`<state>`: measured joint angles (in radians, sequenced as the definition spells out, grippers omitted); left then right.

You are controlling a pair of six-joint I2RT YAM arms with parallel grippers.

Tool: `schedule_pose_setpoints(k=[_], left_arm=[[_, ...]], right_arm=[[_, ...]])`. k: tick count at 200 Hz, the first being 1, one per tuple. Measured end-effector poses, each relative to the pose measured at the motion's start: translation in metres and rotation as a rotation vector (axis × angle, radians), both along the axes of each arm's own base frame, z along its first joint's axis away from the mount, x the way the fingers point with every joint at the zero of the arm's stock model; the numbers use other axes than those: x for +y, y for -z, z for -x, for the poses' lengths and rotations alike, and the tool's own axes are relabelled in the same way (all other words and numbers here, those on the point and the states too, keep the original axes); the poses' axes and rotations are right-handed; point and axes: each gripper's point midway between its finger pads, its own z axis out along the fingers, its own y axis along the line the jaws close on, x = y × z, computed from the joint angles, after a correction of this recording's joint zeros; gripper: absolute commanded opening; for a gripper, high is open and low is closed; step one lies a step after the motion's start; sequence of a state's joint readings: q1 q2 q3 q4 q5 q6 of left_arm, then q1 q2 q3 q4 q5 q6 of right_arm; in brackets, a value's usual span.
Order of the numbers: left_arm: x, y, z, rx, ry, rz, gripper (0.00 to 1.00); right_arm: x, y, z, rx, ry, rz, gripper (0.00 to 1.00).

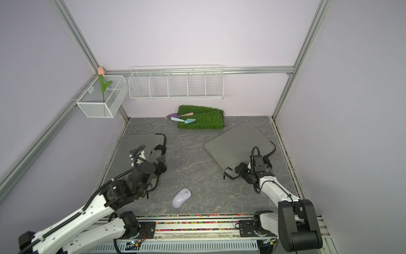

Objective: Put the mouse into the laptop bag
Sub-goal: Adjust the zippered laptop bag at the center of the board, then move the zippered laptop bag to the center of the board.

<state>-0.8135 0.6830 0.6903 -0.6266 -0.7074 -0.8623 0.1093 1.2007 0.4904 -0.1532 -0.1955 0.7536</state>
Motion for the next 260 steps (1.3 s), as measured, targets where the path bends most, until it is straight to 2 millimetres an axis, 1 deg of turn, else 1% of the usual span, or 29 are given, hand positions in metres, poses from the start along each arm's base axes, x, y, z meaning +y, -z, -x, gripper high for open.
schedule_pose_setpoints(k=[8, 15, 28, 40, 51, 63, 72, 75, 92, 103, 113, 124, 132, 135, 146, 147, 158, 168, 187, 199, 211, 226, 252, 260], left_arm=[[0.025, 0.006, 0.008, 0.005, -0.062, 0.019, 1.00], [0.043, 0.010, 0.014, 0.012, -0.108, 0.031, 1.00], [0.068, 0.016, 0.022, 0.031, -0.181, 0.045, 1.00], [0.084, 0.022, 0.026, 0.056, -0.241, 0.054, 1.00], [0.092, 0.029, 0.026, 0.089, -0.275, 0.066, 1.00], [0.100, 0.044, 0.023, 0.149, -0.313, 0.069, 1.00], [0.106, 0.060, 0.020, 0.211, -0.342, 0.073, 1.00], [0.108, 0.066, 0.019, 0.231, -0.354, 0.074, 1.00], [0.116, 0.101, 0.015, 0.344, -0.389, 0.113, 0.98], [0.119, 0.119, 0.017, 0.393, -0.404, 0.147, 0.98], [0.118, 0.127, 0.018, 0.412, -0.399, 0.172, 0.98], [0.115, 0.127, 0.017, 0.409, -0.381, 0.193, 0.98], [0.112, 0.123, 0.014, 0.392, -0.367, 0.206, 0.98], [0.112, 0.122, 0.013, 0.387, -0.364, 0.209, 0.98], [0.110, 0.116, 0.010, 0.364, -0.352, 0.220, 0.98], [0.110, 0.116, 0.010, 0.362, -0.351, 0.221, 0.98], [0.108, 0.110, 0.008, 0.340, -0.342, 0.229, 0.98], [0.107, 0.108, 0.006, 0.330, -0.331, 0.236, 0.98], [0.105, 0.108, 0.005, 0.334, -0.321, 0.242, 0.97], [0.105, 0.108, 0.005, 0.338, -0.320, 0.242, 0.97], [0.105, 0.109, 0.006, 0.343, -0.319, 0.238, 0.97], [0.105, 0.106, 0.009, 0.338, -0.318, 0.232, 0.97], [0.105, 0.094, 0.010, 0.301, -0.308, 0.232, 0.97], [0.105, 0.089, 0.010, 0.289, -0.305, 0.233, 0.97]], right_arm=[[0.003, -0.003, -0.002, -0.011, -0.015, 0.010, 0.79], [0.010, -0.005, -0.001, -0.017, -0.040, 0.023, 0.82], [0.025, -0.007, 0.003, -0.020, -0.092, 0.058, 0.85], [0.042, -0.011, 0.010, -0.032, -0.153, 0.089, 0.87], [0.057, -0.018, 0.017, -0.054, -0.204, 0.116, 0.90], [0.077, -0.030, 0.026, -0.089, -0.267, 0.144, 0.92], [0.094, -0.044, 0.030, -0.127, -0.313, 0.161, 0.94], [0.104, -0.049, 0.032, -0.142, -0.338, 0.161, 0.94], [0.143, -0.073, 0.034, -0.206, -0.420, 0.166, 0.96], [0.169, -0.080, 0.034, -0.221, -0.465, 0.169, 0.98], [0.189, -0.081, 0.030, -0.228, -0.490, 0.172, 0.99], [0.215, -0.073, 0.026, -0.210, -0.530, 0.177, 1.00], [0.233, -0.067, 0.023, -0.196, -0.555, 0.179, 0.99], [0.243, -0.063, 0.022, -0.189, -0.572, 0.177, 0.99], [0.272, -0.055, 0.016, -0.178, -0.607, 0.174, 0.98], [0.277, -0.054, 0.015, -0.178, -0.615, 0.172, 0.98], [0.308, -0.046, 0.011, -0.167, -0.656, 0.159, 0.99], [0.341, -0.038, 0.007, -0.163, -0.698, 0.131, 0.99], [0.388, -0.021, 0.001, -0.151, -0.758, 0.079, 0.99], [0.409, -0.008, -0.003, -0.142, -0.783, 0.054, 0.99], [0.423, 0.005, -0.005, -0.131, -0.806, 0.038, 0.99], [0.444, -0.002, -0.011, -0.160, -0.827, -0.012, 0.99], [0.470, 0.000, -0.015, -0.168, -0.860, -0.073, 1.00], [0.477, -0.001, -0.017, -0.176, -0.868, -0.092, 0.97]])
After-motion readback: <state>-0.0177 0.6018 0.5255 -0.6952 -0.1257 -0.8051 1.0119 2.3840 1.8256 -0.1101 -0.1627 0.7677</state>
